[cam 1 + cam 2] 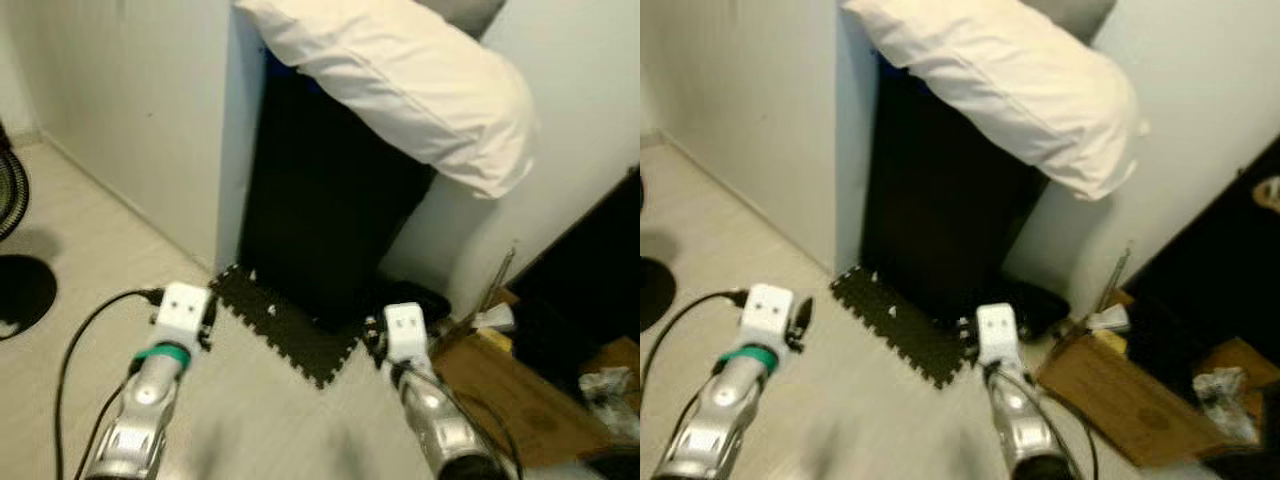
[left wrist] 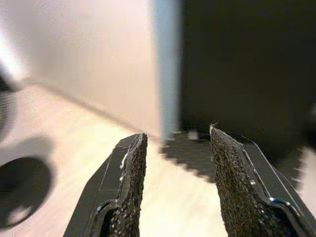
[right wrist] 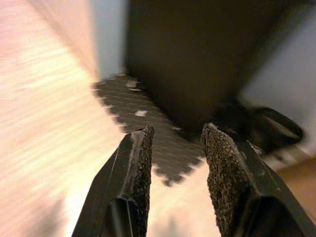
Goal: Clean up the room
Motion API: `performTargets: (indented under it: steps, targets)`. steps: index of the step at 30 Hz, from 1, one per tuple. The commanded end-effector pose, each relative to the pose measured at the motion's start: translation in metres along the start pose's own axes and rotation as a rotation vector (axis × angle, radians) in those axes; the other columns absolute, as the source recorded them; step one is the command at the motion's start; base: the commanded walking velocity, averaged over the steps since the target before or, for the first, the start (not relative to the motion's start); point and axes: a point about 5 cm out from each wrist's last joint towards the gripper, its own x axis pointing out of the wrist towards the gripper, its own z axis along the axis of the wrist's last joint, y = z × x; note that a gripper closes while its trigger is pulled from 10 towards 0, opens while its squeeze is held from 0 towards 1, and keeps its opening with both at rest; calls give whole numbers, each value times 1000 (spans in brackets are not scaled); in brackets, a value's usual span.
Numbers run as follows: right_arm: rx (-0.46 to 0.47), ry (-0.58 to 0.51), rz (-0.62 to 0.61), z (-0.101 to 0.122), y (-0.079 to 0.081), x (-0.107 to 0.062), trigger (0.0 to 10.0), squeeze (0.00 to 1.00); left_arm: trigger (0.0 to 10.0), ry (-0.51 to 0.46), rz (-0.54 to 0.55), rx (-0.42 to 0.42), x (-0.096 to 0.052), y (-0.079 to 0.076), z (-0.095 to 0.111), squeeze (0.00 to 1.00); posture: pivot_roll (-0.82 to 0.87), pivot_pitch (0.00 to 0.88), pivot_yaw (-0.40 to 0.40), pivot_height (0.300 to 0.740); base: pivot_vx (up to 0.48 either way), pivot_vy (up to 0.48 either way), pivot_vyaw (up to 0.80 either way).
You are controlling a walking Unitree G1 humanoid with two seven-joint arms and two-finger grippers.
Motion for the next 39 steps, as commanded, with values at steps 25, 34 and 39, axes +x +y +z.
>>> performTargets:
  steps: [25, 34, 39]
  targets:
    - [-6, 73, -25, -17, -9, -5, 10000, 0, 10000, 113, -28, 15, -26, -10, -33, 0, 173, 0, -119, 740, 0, 0, 790]
    - [50, 60, -96, -19, -10, -8, 10000, 0, 10000, 75, -96, 82, -12, -6, -21, 0, 168, 0, -16, 740, 0, 0, 794]
    - [56, 66, -97, -22, -8, -9, 10000, 0, 10000, 76, -58, 79, -4, -2, -14, 0, 179, 0, -6, 740, 0, 0, 794]
